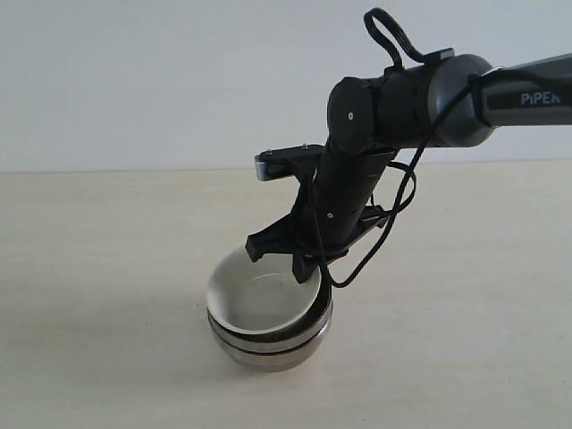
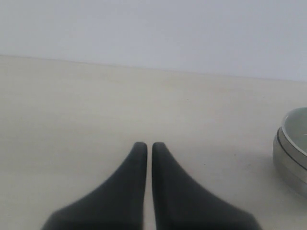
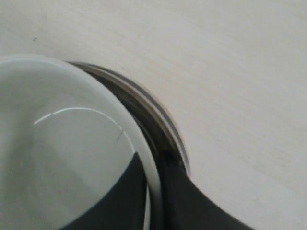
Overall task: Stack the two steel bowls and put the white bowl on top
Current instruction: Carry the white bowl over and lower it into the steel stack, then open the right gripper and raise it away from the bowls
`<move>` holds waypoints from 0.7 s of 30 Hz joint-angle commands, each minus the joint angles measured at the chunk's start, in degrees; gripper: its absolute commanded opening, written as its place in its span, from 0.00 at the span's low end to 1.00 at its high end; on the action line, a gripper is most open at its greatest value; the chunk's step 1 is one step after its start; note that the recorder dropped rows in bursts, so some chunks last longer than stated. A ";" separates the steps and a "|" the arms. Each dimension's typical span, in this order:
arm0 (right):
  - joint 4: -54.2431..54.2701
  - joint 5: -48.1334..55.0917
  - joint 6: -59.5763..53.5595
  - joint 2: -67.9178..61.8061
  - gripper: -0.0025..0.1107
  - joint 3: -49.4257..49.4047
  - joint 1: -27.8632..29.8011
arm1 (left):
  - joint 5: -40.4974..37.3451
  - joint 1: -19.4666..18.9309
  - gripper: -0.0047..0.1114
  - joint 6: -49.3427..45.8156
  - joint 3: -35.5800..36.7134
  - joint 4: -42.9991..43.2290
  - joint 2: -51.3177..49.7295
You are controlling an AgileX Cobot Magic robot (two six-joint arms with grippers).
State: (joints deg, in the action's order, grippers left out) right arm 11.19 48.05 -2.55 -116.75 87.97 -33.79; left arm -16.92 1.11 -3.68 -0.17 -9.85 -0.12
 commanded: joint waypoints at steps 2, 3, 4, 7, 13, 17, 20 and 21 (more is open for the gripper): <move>-0.16 0.23 0.08 0.18 0.28 0.01 0.11 | 0.12 -0.18 0.07 0.55 0.17 0.26 0.12; -0.16 0.59 0.08 0.18 0.32 0.01 0.11 | 0.12 -0.18 0.07 0.55 0.17 0.26 0.12; -0.16 1.03 0.08 0.18 0.34 0.01 0.11 | 0.12 -0.18 0.07 0.55 0.17 0.26 0.12; -1.28 2.24 0.42 0.18 0.34 0.01 0.11 | 0.12 -0.18 0.07 0.55 0.17 0.26 0.12; -4.63 3.58 2.55 2.48 0.34 0.01 0.11 | 0.12 -0.18 0.07 0.55 0.17 0.26 0.12; -6.59 4.28 4.44 5.50 0.34 0.01 0.11 | 0.12 -0.18 0.07 0.55 0.17 0.26 0.12; -6.59 4.41 4.44 6.57 0.34 0.01 0.11 | 0.12 -0.18 0.07 0.55 0.17 0.26 0.12; -6.59 4.41 4.44 6.91 0.34 0.01 0.11 | 0.12 -0.18 0.07 0.55 0.17 0.26 0.12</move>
State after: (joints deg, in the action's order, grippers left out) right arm 5.15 51.97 1.73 -111.30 87.97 -33.79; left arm -16.92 1.11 -3.68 -0.17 -9.85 -0.12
